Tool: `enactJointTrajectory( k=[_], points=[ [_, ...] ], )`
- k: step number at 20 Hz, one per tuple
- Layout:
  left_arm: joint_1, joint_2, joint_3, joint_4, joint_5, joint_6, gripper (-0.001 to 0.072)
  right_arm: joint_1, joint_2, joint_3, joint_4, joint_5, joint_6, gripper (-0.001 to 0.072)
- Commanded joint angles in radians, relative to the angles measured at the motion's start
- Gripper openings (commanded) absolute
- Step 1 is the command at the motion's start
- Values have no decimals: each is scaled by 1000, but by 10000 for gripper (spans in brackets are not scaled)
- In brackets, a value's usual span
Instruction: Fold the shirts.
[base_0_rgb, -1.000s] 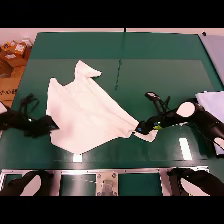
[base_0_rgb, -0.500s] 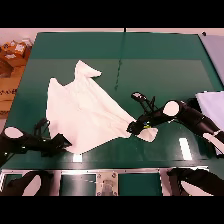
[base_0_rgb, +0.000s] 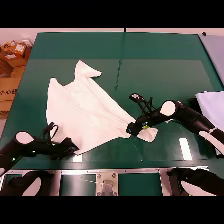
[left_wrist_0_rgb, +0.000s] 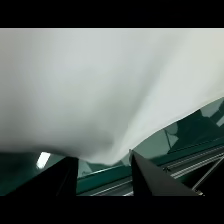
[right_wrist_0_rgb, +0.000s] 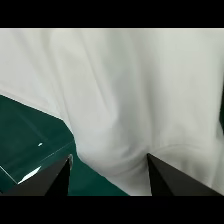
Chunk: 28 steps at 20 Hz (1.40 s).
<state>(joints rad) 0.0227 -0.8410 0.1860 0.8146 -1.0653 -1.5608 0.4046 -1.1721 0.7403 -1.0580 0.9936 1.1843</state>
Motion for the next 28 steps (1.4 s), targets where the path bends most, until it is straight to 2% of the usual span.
enactJointTrajectory(
  k=[1, 2, 4, 5, 6, 7, 9, 11, 13, 16, 18, 22, 24, 26, 28],
  points=[
    [-82, -3, -14, 8, 241, -39, 208, 0, -4, 1, 3, 2, 1, 545],
    [-82, -3, -8, 16, 247, -37, 45, 0, -4, 1, 11, 5, 1, 545],
    [-82, -3, 19, 25, 228, -36, 18, 3, -4, 1, 37, 12, 1, 543],
    [-82, -3, 37, 39, 219, -36, 18, 6, -4, 1, 36, 12, 0, 473],
    [-82, -3, 57, 55, 206, -36, 18, 7, -4, 1, 36, 7, 1, 242],
    [-82, -3, 75, 77, 188, -36, 18, 5, -4, 1, 36, -10, 7, 73],
    [-82, -3, 115, 103, 158, -35, 18, 4, -4, 3, 36, -60, 56, 19],
    [-82, -3, 185, 142, 90, -29, 18, -5, 0, 33, 43, -66, 111, 17],
    [-82, -2, 318, 247, -35, -31, 18, -46, 40, 109, 80, -47, 125, 17],
    [-82, -2, 640, 412, -255, -36, 18, -200, 158, 317, 100, -39, 226, 17],
    [-82, -2, 917, 466, -330, -34, 18, -333, 243, 458, 100, -35, 309, 17],
    [-82, -2, 1502, 473, -276, 27, 17, -575, 406, 698, 103, -37, 414, 18],
    [-82, -3, 1743, 477, -203, 65, 18, -637, 477, 790, 120, -77, 417, 19],
    [-82, -2, 1912, 488, -149, 89, 18, -650, 544, 842, 119, -178, 417, 19],
    [-82, -2, 1965, 487, -134, 119, 18, -650, 597, 856, 120, -270, 417, 19]
  ],
)
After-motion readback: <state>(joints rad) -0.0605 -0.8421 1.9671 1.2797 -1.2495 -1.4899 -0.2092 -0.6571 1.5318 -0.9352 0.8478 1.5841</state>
